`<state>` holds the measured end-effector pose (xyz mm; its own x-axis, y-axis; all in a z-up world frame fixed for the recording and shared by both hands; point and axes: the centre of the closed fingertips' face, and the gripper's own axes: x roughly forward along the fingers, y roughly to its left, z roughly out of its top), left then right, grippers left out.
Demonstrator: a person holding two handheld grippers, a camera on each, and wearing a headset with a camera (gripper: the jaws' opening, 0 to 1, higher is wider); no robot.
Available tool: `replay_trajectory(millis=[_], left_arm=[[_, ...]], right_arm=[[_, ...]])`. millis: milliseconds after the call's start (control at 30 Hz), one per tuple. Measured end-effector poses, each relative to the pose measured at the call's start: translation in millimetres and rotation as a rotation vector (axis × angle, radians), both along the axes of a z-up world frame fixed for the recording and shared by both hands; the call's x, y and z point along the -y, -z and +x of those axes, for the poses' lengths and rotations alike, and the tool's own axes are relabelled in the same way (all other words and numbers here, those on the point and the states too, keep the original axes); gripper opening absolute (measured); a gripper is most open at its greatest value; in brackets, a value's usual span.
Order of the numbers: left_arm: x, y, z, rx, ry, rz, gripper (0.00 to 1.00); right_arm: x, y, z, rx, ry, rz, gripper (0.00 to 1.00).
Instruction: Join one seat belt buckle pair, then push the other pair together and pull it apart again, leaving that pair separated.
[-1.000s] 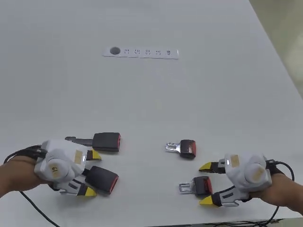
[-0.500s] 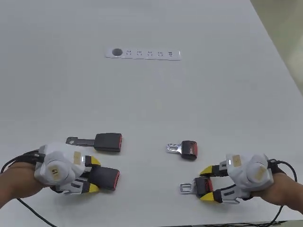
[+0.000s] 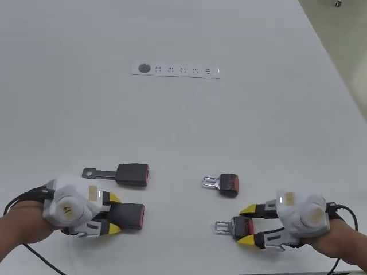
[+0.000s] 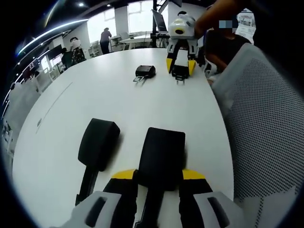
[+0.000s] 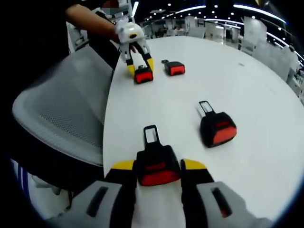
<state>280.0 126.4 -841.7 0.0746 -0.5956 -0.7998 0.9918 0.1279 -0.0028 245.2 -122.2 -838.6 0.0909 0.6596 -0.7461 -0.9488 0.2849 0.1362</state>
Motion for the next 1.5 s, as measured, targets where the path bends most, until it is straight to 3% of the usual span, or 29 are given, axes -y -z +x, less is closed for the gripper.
replay_trajectory(millis=[467,1133,1500], left_arm=[[-0.3,-0.9,0.5,-0.010,-0.008,-0.014,0.35],[0.8,-0.9,1.0,-0.018,-0.012,-0.005,0.35],[0.6,-0.4,0.5,-0.018,-0.008,0.009,0.35]], right_arm=[[-35.5,0.9,8.1,0.006,0.018,0.056,0.36],[-111.5,-1.0,18.6,0.031,0.016,0.162,0.36],[-148.4,-0.5,19.7,0.026,0.030,0.190,0.36]])
